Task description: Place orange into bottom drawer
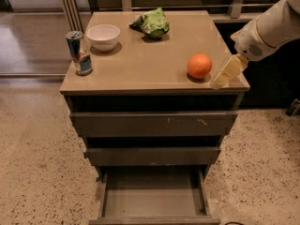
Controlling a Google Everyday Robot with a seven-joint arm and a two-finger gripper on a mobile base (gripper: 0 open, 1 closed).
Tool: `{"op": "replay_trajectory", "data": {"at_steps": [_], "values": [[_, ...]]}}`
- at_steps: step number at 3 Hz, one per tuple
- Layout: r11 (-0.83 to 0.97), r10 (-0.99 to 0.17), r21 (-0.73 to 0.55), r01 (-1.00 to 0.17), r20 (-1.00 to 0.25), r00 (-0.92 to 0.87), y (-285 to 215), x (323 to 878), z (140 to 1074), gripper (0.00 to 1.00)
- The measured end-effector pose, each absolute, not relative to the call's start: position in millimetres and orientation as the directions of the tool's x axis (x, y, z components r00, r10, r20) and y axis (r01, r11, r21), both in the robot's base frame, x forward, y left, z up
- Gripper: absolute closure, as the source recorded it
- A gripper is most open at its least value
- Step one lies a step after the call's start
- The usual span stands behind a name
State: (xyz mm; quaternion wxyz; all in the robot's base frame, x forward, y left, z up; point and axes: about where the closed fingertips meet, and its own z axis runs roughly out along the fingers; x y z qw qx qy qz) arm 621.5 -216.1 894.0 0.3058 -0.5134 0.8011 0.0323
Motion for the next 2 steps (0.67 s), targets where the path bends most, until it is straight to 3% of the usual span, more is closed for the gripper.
{"op": "replay_trajectory", "data": {"at_steps": [2], "values": [[0.542,-0.698,-0.238,-0.806,-0.662,-0.274,-216,641,860,0.00]]}}
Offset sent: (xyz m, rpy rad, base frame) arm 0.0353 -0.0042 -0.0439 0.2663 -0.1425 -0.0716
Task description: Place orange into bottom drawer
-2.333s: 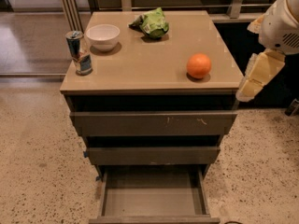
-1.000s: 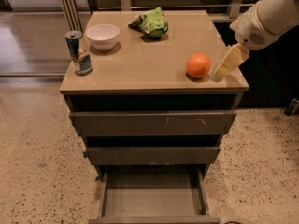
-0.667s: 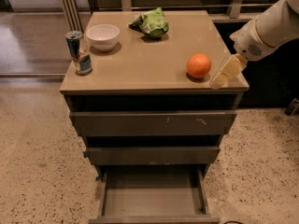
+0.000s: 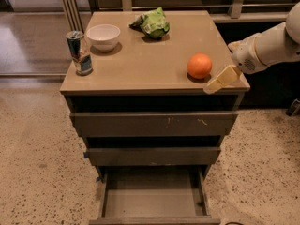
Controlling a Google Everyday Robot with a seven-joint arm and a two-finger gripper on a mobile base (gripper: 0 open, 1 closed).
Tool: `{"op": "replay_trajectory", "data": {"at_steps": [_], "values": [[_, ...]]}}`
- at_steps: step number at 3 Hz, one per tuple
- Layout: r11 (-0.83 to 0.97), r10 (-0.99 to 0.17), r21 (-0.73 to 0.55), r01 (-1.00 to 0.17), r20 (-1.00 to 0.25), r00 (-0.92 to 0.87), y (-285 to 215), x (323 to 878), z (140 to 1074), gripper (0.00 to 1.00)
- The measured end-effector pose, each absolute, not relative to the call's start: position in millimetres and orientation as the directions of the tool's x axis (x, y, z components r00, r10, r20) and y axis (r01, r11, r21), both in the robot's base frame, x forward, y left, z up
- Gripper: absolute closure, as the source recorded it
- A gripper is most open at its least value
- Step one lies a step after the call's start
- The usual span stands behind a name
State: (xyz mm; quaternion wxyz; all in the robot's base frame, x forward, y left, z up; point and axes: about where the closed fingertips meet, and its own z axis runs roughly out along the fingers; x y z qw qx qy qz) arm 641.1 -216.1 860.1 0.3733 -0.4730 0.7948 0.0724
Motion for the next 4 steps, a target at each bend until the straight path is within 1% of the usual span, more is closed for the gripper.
{"op": "replay_trajectory", "data": {"at_steps": [1,3,4], "values": [[0.572,-0.639,-0.227,-0.788,-0.727,-0.254,-210,659,853,0.00],[0.579,-0.569,-0.198,-0.790,-0.793,-0.218,-183,688,842,0.00],[0.560,-0.558,-0.179,-0.809,-0.803,-0.208,-167,698,833,0.27]]}}
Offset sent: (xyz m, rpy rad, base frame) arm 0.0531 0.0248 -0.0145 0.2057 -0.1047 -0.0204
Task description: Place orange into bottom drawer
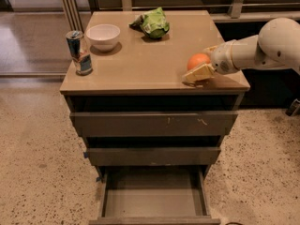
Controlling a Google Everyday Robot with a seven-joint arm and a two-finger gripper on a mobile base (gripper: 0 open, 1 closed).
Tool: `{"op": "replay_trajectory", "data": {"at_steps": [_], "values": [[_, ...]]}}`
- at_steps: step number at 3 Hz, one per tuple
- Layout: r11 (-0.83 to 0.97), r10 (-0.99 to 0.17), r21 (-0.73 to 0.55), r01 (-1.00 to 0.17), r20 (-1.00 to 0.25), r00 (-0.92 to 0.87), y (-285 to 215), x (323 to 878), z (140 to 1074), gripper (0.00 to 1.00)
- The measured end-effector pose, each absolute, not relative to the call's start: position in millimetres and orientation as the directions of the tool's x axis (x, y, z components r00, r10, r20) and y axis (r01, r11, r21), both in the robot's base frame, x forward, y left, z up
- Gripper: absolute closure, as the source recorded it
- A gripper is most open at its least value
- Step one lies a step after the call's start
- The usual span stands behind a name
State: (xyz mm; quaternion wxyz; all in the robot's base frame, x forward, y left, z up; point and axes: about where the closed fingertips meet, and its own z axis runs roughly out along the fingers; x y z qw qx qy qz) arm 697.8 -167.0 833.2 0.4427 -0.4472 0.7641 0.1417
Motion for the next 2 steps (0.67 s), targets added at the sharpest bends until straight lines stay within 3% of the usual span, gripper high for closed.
{"op": "replay_trajectory", "data": {"at_steps": [1,2], "values": [[0.560,-0.558,-0.179,-0.809,-0.803,-0.208,-167.0,697.8,833.1,0.58],[0.560,-0.558,-0.179,-0.809,-0.803,-0.208,-167.0,697.8,833.1,0.81]]}}
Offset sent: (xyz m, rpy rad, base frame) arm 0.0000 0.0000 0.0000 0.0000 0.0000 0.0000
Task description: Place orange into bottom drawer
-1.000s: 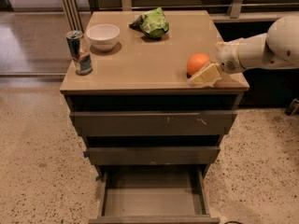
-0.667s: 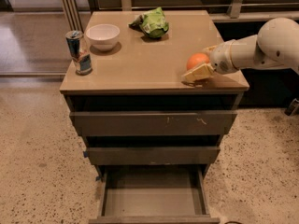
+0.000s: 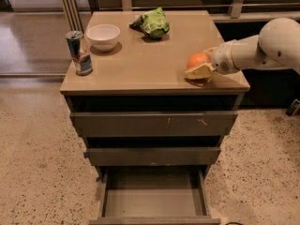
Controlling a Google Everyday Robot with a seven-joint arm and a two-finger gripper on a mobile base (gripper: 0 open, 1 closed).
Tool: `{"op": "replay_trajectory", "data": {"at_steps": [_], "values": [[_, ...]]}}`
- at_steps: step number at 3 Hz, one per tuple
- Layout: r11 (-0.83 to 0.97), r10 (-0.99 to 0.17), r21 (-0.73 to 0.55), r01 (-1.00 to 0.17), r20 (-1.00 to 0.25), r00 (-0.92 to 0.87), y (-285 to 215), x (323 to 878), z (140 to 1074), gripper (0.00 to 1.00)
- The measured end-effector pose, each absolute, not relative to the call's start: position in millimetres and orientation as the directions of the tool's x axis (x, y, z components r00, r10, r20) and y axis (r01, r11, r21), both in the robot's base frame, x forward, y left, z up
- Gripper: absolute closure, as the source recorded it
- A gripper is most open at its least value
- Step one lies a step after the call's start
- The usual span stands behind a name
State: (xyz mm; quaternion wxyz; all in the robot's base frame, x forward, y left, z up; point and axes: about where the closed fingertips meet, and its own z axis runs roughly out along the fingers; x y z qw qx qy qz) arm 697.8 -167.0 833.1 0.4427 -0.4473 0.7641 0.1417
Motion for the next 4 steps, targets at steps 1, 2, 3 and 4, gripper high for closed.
{"op": "replay_trajectory", "data": {"at_steps": [1,2,3,4], "values": [[0.532,-0.568,-0.184,-0.827,-0.801,-0.187,-162,693,834,1.00],[0.399,-0.587,-0.194,-0.896,-0.805,-0.087,-146,662,849,1.00],[0.263,-0.579,-0.184,-0.947,-0.815,-0.002,-137,623,864,1.00],[0.124,-0.555,-0.127,-0.984,-0.831,0.038,-142,558,878,1.00]]}}
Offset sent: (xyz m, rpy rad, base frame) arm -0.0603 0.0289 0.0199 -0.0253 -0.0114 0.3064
